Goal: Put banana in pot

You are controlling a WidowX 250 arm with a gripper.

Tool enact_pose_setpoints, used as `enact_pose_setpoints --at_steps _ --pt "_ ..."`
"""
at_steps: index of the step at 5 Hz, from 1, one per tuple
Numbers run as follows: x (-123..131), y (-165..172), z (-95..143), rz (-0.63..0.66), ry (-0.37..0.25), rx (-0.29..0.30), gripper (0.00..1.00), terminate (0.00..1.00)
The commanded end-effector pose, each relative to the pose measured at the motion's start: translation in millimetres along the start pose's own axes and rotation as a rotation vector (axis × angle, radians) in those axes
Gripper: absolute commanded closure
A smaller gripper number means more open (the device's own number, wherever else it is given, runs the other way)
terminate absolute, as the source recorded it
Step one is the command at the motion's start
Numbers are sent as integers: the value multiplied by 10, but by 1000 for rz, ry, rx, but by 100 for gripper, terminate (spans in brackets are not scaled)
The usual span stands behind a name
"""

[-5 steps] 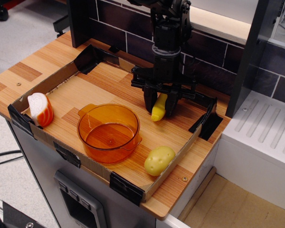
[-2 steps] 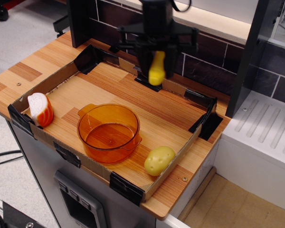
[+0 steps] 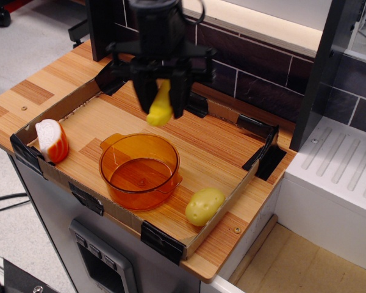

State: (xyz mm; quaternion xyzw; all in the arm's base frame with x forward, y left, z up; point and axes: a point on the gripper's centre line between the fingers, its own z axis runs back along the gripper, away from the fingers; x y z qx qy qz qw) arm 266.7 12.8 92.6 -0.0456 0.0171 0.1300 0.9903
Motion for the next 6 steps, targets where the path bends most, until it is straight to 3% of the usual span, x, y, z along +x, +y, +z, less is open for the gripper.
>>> enact_pose_setpoints --at_steps 1,2,3,4,6 --pt "-63 201 -137 -44 -60 88 100 0" --pt "-75 245 -303 -53 -78 137 100 0" --pt "-79 233 -350 -64 -81 180 0 0" --pt "-88 202 -245 -74 -88 161 0 0" --pt "-2 3 306 -38 -123 53 0 0"
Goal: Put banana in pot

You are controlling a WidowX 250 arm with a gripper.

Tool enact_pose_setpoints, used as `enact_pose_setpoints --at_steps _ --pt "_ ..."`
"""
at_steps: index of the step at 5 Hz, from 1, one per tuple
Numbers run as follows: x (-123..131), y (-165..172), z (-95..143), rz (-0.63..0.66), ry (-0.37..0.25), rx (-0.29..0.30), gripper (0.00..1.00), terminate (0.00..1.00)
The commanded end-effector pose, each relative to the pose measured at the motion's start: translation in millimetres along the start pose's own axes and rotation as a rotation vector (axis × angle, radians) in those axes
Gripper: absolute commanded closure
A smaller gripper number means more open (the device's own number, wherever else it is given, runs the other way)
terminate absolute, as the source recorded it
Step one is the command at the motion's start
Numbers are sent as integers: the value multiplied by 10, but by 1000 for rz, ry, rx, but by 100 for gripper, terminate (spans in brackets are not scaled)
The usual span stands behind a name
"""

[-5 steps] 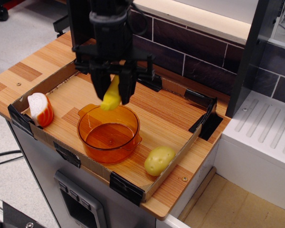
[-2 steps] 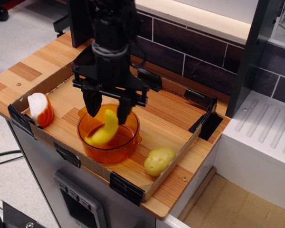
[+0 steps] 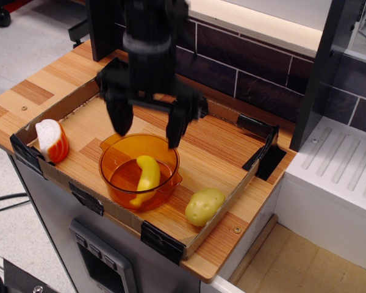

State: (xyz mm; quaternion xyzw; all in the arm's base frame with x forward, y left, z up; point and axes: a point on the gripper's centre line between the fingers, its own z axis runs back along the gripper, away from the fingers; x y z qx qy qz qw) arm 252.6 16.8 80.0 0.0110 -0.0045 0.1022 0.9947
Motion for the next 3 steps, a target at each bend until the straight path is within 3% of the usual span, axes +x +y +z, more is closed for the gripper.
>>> enact_pose_setpoints --at_steps 1,2,3 --pt "220 -42 545 41 -73 -65 0 0" --pt "220 -42 545 41 -73 -65 0 0" --pt "220 -42 545 41 -73 -65 0 100"
